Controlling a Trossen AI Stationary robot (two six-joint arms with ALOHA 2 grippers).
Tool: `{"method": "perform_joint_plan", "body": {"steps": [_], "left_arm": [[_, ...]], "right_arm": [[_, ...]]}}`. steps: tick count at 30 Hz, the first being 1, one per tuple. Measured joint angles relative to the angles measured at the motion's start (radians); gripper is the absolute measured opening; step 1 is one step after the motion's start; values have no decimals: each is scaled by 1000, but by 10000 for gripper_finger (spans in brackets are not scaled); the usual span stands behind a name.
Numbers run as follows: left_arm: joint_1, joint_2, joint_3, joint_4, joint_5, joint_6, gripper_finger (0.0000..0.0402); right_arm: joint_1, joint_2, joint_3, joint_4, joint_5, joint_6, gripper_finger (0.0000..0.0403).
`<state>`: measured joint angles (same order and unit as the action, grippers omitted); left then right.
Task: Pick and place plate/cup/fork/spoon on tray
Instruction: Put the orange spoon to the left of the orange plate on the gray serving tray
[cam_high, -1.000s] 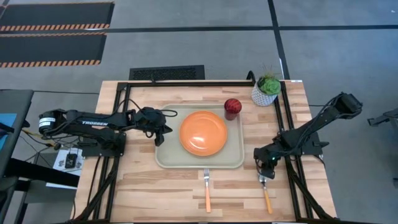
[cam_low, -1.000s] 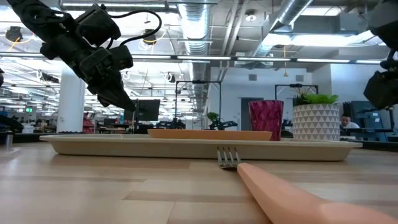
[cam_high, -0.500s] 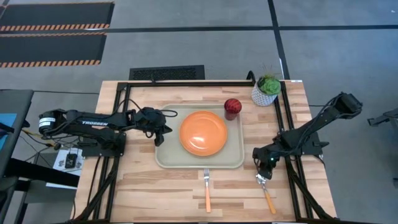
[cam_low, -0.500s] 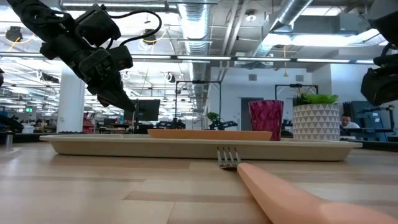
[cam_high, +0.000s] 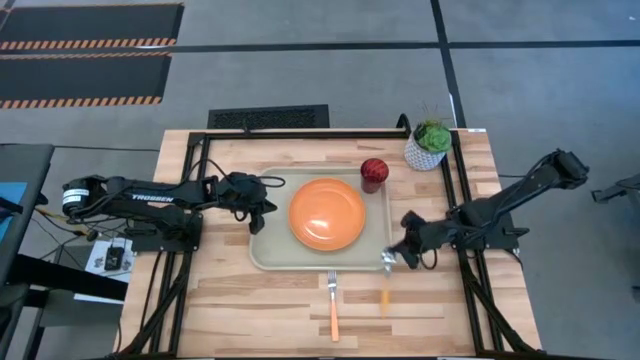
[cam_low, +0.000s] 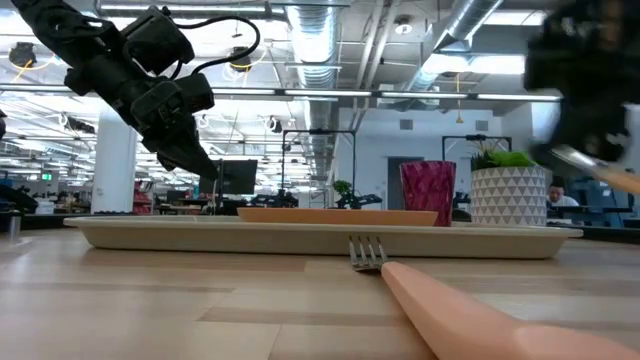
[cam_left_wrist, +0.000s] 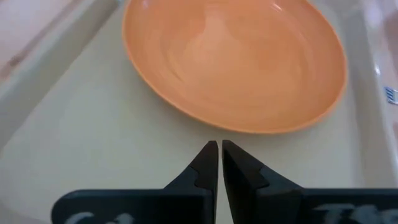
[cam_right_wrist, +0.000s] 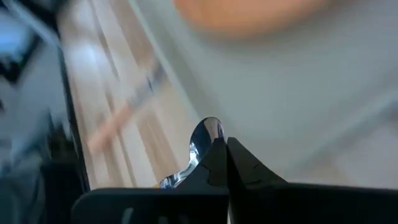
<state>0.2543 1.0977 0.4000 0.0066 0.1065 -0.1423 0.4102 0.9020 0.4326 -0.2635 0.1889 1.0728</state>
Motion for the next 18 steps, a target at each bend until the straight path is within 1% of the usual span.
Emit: {"method": "perform_joint_plan", "body": {"steps": [5, 8, 10, 12, 15, 18], "left_arm": [[-5, 0, 18, 14, -17, 29, 35], [-35, 0, 52, 15, -67, 63, 61], [-70, 0, 79, 15, -132, 98, 81], [-115, 0, 106, 16, -237, 123, 103], [-192, 0, 143, 17, -380, 161, 136], [-266, 0, 174, 17, -489, 193, 166]], "right_arm": [[-55, 12, 52, 160, 207, -119, 1], [-106, 56, 69, 243, 311, -212, 1], [-147, 94, 72, 350, 371, -286, 1], [-191, 141, 74, 469, 412, -358, 1], [-260, 229, 73, 660, 420, -460, 1], [-316, 325, 73, 839, 419, -554, 0]]}}
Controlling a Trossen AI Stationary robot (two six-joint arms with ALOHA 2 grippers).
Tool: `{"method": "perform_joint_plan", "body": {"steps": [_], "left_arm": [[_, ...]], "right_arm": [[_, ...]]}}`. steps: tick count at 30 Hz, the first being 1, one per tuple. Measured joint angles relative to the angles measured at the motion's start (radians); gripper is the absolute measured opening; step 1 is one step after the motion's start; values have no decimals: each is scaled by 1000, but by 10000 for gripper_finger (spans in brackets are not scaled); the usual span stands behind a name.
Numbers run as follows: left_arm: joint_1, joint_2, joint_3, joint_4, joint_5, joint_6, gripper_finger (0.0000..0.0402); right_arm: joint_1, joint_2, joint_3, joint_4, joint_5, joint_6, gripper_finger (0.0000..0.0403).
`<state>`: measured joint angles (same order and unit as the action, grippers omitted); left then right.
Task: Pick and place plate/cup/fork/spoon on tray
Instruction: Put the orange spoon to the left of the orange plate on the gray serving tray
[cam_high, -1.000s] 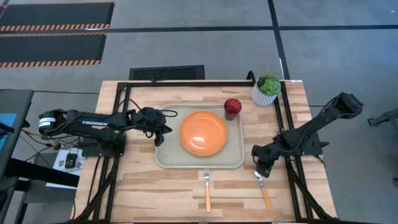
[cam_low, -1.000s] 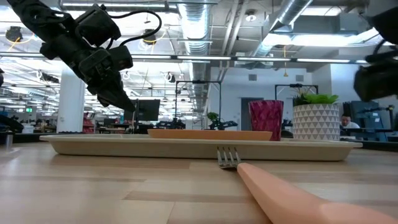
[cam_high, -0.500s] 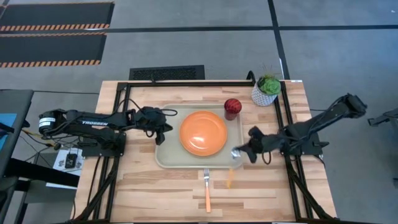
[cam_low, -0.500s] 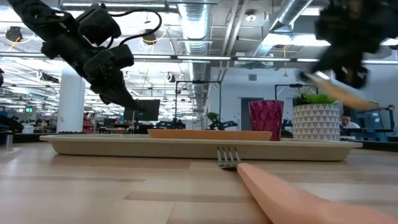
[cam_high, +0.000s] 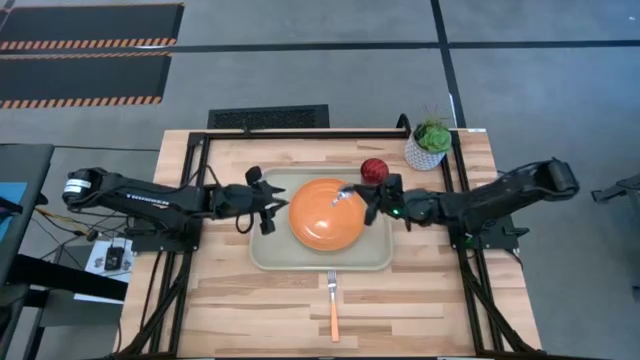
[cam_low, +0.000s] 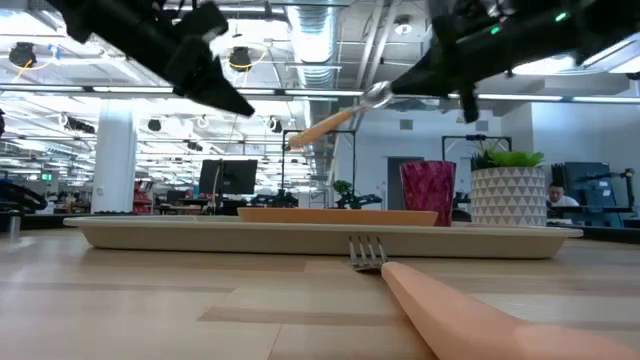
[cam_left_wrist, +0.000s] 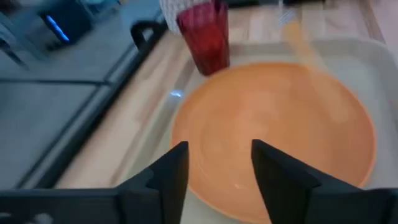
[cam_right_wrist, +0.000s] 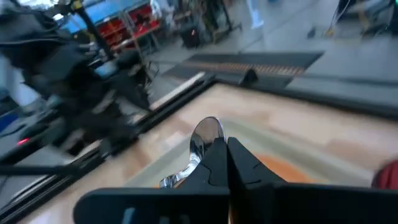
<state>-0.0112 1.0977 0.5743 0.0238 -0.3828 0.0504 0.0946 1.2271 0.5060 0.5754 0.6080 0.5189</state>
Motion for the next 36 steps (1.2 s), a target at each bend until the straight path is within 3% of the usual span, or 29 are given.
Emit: {"method": "perform_joint_plan", "body": {"steps": [6, 12, 16, 27, 36], "left_arm": [[-83, 0, 57, -2, -164, -11, 208], [-88, 38, 110, -20, -196, -70, 222], [-88, 127, 170, -79, -296, -79, 223], [-85, 334, 374, -328, -516, -161, 222], [-75, 357, 393, -333, -524, -170, 177]], "right_arm": [[-100, 187, 15, 273, -4, -106, 0], [-136, 338, 151, 303, -5, -163, 0], [-136, 398, 247, 305, 8, -200, 0], [-125, 415, 312, 325, 22, -259, 0], [-114, 415, 311, 337, 22, -259, 0]]}}
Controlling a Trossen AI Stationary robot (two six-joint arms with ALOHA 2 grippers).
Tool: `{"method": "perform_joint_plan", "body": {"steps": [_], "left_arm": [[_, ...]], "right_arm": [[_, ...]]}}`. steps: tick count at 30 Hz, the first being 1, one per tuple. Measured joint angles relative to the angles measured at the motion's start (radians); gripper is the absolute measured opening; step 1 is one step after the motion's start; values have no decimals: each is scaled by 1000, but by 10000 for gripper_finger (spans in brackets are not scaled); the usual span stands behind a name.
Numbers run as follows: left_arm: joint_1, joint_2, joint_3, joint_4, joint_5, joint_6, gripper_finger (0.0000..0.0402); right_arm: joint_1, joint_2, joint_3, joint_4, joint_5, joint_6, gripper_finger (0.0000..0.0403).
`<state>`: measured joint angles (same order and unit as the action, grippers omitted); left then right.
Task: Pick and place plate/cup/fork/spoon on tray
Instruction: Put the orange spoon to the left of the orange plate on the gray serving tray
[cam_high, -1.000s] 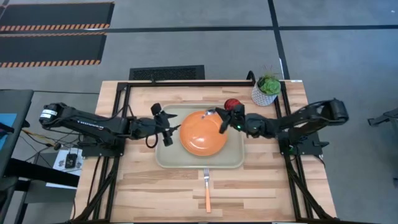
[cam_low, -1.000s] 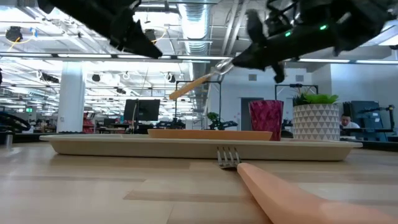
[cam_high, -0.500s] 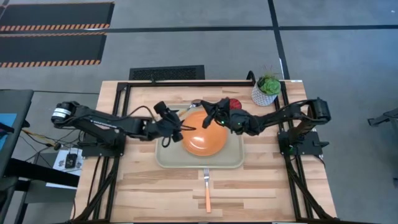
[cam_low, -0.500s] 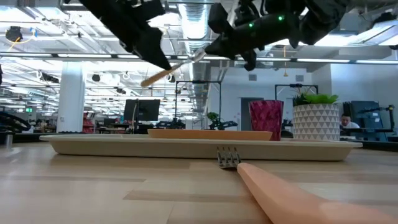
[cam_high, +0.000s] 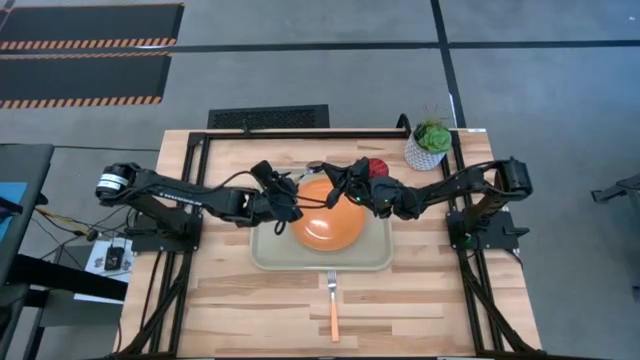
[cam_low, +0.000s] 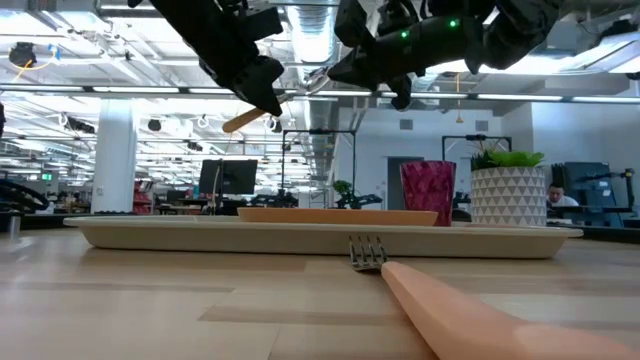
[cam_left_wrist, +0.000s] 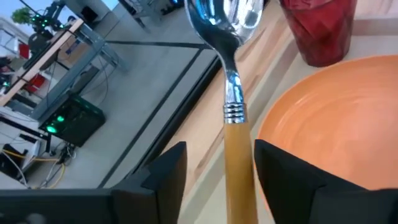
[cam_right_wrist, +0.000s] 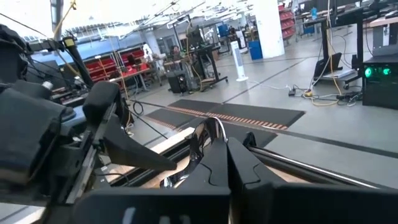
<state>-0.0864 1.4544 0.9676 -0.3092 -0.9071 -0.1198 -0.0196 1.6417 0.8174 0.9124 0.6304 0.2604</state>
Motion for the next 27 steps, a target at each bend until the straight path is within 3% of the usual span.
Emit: {"method": "perform_joint_plan", "body": {"steps": [13, 17, 27], "left_arm": [[10, 0, 0, -28, 13, -25, 55], [10, 0, 0, -36, 30, -41, 41], [49, -7, 0, -95, 271, -207, 24]], "right_arm": [[0, 0, 0, 11, 0, 0, 0], [0, 0, 0, 8, -3, 0, 3], [0, 0, -1, -56, -6, 0, 70]]}}
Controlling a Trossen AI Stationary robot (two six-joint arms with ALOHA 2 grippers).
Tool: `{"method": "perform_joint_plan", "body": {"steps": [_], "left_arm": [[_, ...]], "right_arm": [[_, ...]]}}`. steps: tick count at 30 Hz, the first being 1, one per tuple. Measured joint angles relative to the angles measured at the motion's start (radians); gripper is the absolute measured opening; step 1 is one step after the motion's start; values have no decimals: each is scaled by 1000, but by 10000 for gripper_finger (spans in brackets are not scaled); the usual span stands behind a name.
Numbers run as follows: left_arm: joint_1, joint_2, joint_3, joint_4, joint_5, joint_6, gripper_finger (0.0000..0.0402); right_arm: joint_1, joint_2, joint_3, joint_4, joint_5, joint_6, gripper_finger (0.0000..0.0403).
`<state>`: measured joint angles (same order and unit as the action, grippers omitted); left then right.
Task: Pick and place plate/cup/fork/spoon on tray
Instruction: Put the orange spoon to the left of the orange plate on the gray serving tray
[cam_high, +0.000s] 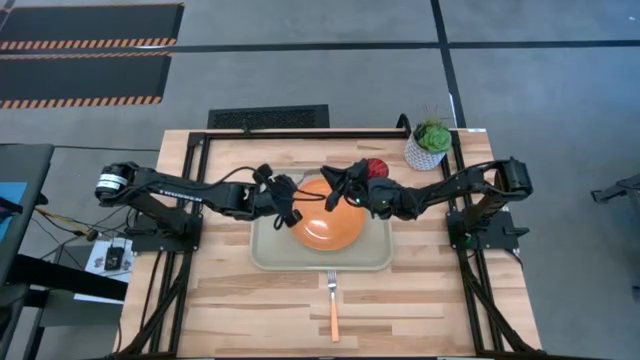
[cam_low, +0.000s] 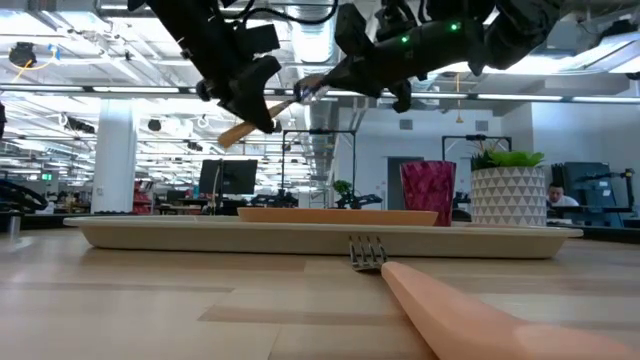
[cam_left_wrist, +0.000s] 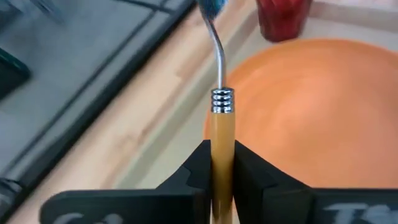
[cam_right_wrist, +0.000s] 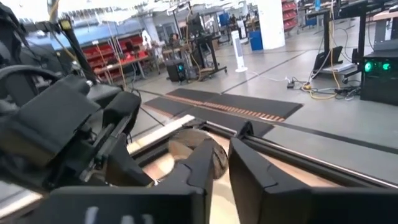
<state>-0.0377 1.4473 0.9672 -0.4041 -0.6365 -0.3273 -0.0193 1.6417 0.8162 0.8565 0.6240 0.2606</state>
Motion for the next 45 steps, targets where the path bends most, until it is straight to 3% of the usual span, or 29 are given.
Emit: {"method": "perform_joint_plan", "body": {"steps": [5, 11, 15, 19, 23, 26, 31, 39, 45], "left_arm": [[0, -14, -1, -80, 88, -93, 14], [1, -36, -33, -93, 241, -202, 14], [34, -76, -123, -58, 383, -271, 14], [93, -145, -248, 44, 530, -368, 14], [139, -227, -368, 71, 629, -533, 14], [152, -271, -429, 66, 657, -686, 14], [151, -301, -417, 72, 646, -796, 16], [156, -299, -395, 43, 663, -983, 15], [194, -299, -421, -15, 633, -1004, 15]], "right_arm": [[-16, -54, 1, -99, 4, -7, 110], [-63, -169, 2, -296, -22, -150, 135], [-139, -233, 0, -444, -108, -208, 95], [-248, -251, -2, -518, -307, -241, 19], [-345, -240, -3, -554, -488, -228, 17], [-402, -228, -3, -556, -566, -156, 11], [-451, -229, -3, -549, -577, 15, 9], [-410, -250, 41, -570, -606, 149, 4], [-377, -247, 109, -591, -632, 142, 6]]}}
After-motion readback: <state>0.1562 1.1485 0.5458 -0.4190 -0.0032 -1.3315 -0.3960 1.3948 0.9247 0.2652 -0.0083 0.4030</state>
